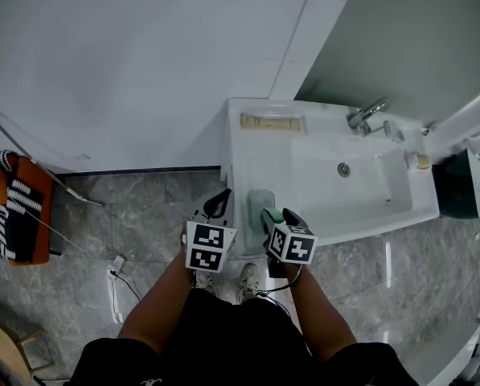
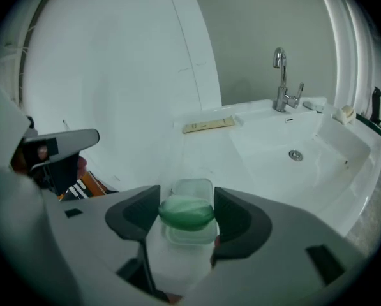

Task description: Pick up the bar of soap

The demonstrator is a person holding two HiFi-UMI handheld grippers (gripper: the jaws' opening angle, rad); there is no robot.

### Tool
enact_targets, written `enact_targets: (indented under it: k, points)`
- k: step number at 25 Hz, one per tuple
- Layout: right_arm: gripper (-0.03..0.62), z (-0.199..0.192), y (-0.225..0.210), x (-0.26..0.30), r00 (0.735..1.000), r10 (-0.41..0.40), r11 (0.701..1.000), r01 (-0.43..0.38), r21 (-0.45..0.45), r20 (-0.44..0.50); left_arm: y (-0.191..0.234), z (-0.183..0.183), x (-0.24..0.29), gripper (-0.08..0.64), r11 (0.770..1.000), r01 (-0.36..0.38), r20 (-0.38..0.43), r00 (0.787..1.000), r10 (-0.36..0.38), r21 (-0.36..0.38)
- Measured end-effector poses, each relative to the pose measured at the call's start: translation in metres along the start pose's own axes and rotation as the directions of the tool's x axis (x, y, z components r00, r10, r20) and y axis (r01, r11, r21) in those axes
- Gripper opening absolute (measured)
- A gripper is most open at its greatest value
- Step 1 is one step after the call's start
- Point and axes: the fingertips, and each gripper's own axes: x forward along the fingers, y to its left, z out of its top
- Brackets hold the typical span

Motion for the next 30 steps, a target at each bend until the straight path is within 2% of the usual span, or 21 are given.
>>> enact_targets:
  k: [12, 30]
  points:
    - [0.275, 0.026, 0.007, -0.018, 0.999, 0.038, 0.994, -0.042, 0.105, 0.039, 0.001, -0.003, -0.001, -0.002, 1.0, 0.005, -0.003, 1.0, -0.005, -0.005]
    - [0.267, 0.073, 0.027, -0.051, 0.987, 0.085, 0.992, -0.097, 0.084, 0.136, -0.004, -0.003, -0.001, -0.002, 1.0, 0.016, 0.001, 1.0, -0.016, -0.005]
